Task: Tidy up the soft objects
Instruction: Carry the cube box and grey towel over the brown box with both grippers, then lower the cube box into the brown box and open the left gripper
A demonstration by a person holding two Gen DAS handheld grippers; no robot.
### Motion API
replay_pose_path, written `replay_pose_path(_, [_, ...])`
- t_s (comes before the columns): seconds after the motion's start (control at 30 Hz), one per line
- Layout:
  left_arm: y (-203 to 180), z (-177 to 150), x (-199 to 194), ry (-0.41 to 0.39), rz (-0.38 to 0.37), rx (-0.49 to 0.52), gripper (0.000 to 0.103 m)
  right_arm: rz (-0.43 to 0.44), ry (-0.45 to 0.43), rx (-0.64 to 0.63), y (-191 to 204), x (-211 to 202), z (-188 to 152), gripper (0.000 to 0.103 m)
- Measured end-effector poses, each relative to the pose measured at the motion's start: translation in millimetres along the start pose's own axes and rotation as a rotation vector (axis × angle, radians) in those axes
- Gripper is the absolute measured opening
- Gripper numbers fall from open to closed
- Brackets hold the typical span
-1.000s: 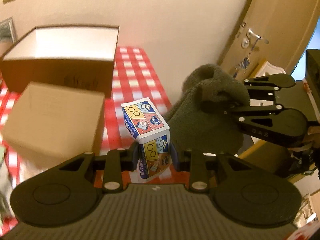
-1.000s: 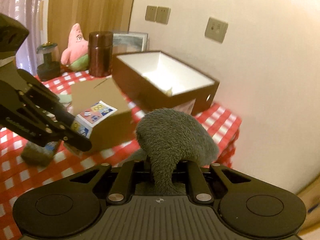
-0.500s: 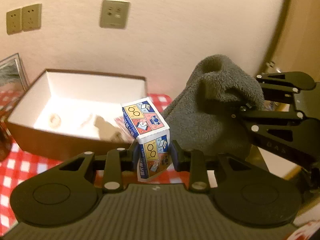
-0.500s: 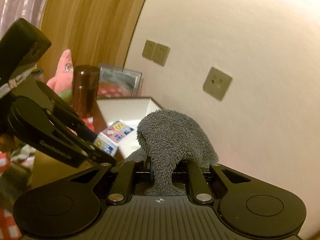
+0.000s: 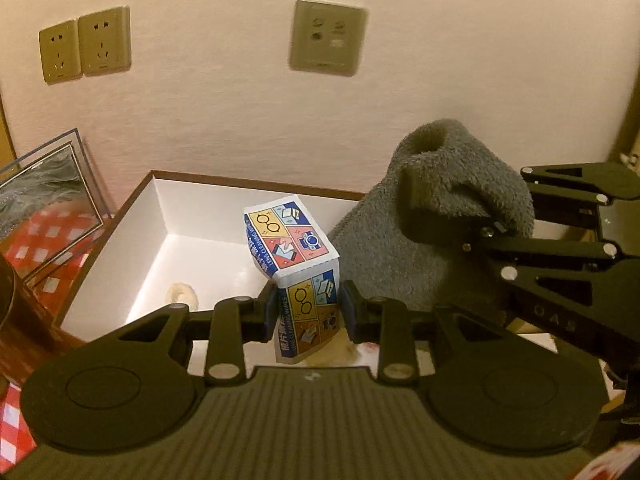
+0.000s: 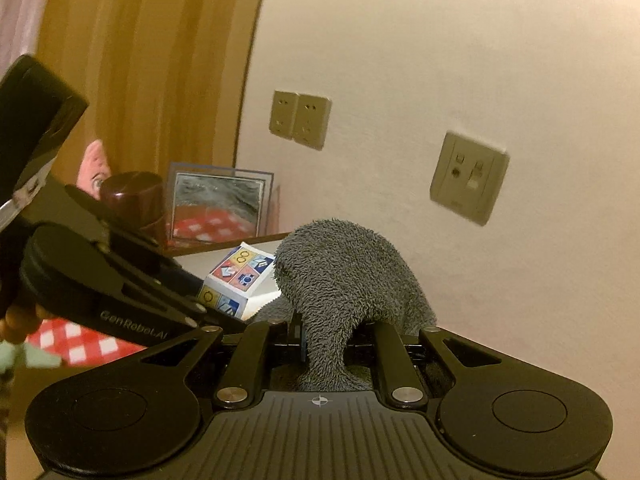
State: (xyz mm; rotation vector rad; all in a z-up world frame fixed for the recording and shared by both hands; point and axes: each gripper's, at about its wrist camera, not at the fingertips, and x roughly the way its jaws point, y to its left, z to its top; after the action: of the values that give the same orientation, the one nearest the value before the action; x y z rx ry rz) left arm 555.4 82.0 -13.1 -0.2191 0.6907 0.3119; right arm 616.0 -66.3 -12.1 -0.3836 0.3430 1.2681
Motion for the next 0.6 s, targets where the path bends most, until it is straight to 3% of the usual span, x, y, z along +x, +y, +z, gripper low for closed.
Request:
replay_pose_path(0.2, [18.9,2.5,39.4,0.052,0.019,-0.016,0.029,-0.009,0.019,0.131,-26.0,45.5,-6.3,0.013])
replay_pose_path(0.27, [23.0,0.9,52.3,0.072,0.019,-0.018,0.03,-0.012,0.086,0.183,-35.9,64.3,-11.2,0.025])
replay_pose_path(0.33, [26.4,-2.5,66.1,0.097,0.021,-0.018,0.03,-0.052,0.144,0.217,-42.0,77.8,-18.3,0.054])
replay_pose_path(0.6, [36.7,-13.8,97.7,0.153,0.022,-0.031,0.037,-0.063,0.212,0.278,-60.2,81.9,-43.7,0.058])
